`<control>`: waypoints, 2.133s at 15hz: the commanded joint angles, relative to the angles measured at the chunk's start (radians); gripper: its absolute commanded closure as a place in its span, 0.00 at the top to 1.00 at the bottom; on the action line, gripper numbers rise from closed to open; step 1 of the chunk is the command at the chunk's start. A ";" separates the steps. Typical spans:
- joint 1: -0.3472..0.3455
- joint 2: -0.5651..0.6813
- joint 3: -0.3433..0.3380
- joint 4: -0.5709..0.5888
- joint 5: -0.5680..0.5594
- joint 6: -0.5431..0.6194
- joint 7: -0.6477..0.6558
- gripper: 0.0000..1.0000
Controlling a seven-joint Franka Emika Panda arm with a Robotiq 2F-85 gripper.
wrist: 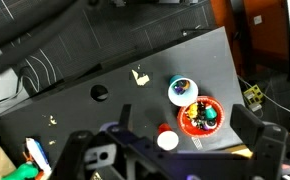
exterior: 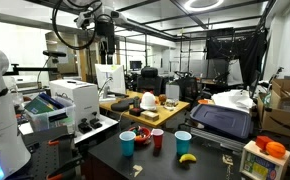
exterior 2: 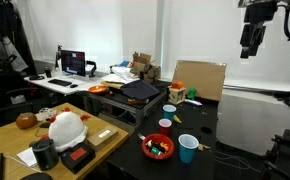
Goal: Pour the contents of the blue cup on the left into the red plate
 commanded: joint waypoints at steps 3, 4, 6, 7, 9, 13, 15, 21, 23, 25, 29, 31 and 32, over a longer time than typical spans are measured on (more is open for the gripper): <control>-0.010 0.000 0.008 0.002 0.005 -0.002 -0.005 1.00; -0.010 0.000 0.008 0.002 0.005 -0.002 -0.005 1.00; -0.010 0.000 0.008 0.002 0.005 -0.002 -0.005 1.00; -0.010 0.000 0.008 0.002 0.005 -0.002 -0.005 1.00; -0.010 0.000 0.008 0.002 0.005 -0.002 -0.005 1.00; -0.010 0.000 0.008 0.002 0.005 -0.002 -0.005 1.00; -0.010 0.000 0.008 0.002 0.005 -0.002 -0.005 1.00; -0.012 0.002 0.012 0.001 -0.003 0.006 -0.004 1.00; -0.022 0.017 0.017 0.001 -0.024 0.039 0.010 1.00; -0.035 0.052 0.014 0.004 -0.035 0.087 0.029 1.00; -0.048 0.157 0.009 0.011 0.001 0.214 0.071 1.00; -0.048 0.235 0.004 0.026 0.024 0.277 0.086 1.00; -0.046 0.268 0.004 0.031 0.036 0.304 0.095 1.00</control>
